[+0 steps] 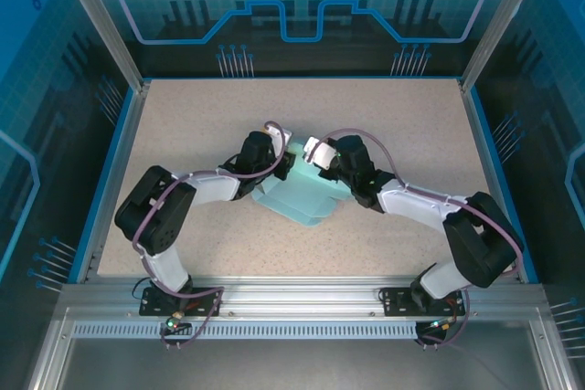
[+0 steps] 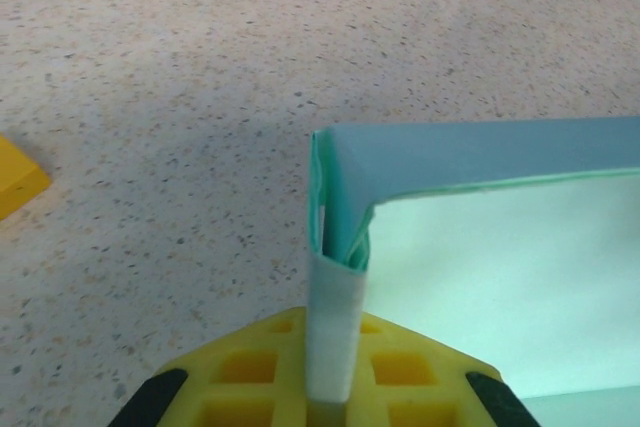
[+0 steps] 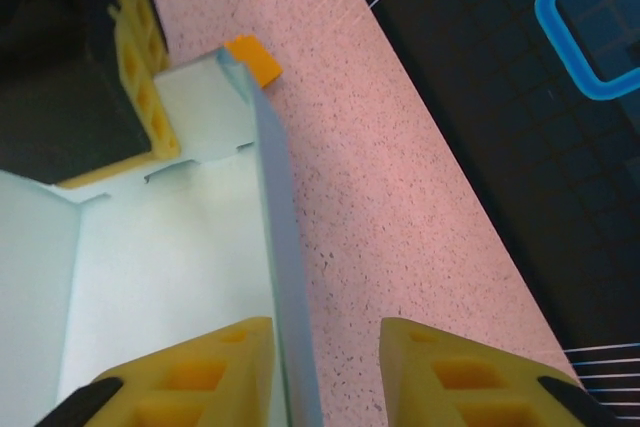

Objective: Fold the paper box

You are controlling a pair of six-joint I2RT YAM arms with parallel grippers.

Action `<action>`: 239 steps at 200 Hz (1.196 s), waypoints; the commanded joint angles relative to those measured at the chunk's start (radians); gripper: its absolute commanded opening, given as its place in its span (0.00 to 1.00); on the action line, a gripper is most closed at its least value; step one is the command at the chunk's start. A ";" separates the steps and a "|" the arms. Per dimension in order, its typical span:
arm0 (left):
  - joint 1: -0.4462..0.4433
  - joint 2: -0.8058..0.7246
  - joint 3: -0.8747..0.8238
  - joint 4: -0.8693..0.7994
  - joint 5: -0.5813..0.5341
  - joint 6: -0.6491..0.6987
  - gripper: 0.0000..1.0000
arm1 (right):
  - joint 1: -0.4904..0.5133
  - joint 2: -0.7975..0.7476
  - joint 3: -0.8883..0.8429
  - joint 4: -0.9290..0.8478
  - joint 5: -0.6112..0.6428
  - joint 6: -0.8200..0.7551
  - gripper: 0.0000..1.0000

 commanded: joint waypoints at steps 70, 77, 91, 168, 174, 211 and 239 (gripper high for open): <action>-0.008 -0.163 -0.027 -0.157 -0.218 -0.201 0.06 | -0.014 -0.114 0.264 -0.543 -0.044 0.515 0.67; -0.008 -0.168 -0.028 -0.167 -0.219 -0.207 0.06 | -0.015 -0.102 0.292 -0.581 -0.041 0.548 0.67; -0.008 -0.176 -0.028 -0.179 -0.224 -0.214 0.06 | -0.018 -0.068 0.349 -0.648 -0.036 0.602 0.68; -0.007 -0.192 -0.020 -0.215 -0.249 -0.240 0.06 | -0.027 0.104 0.493 -0.816 -0.074 0.774 0.64; -0.008 -0.193 -0.019 -0.216 -0.250 -0.241 0.06 | -0.027 0.108 0.495 -0.819 -0.077 0.785 0.63; -0.008 -0.191 -0.014 -0.220 -0.260 -0.253 0.06 | -0.025 0.121 0.480 -0.782 -0.143 0.870 0.61; -0.014 -0.190 -0.021 -0.210 -0.258 -0.259 0.06 | -0.025 0.134 0.457 -0.689 -0.193 0.930 0.60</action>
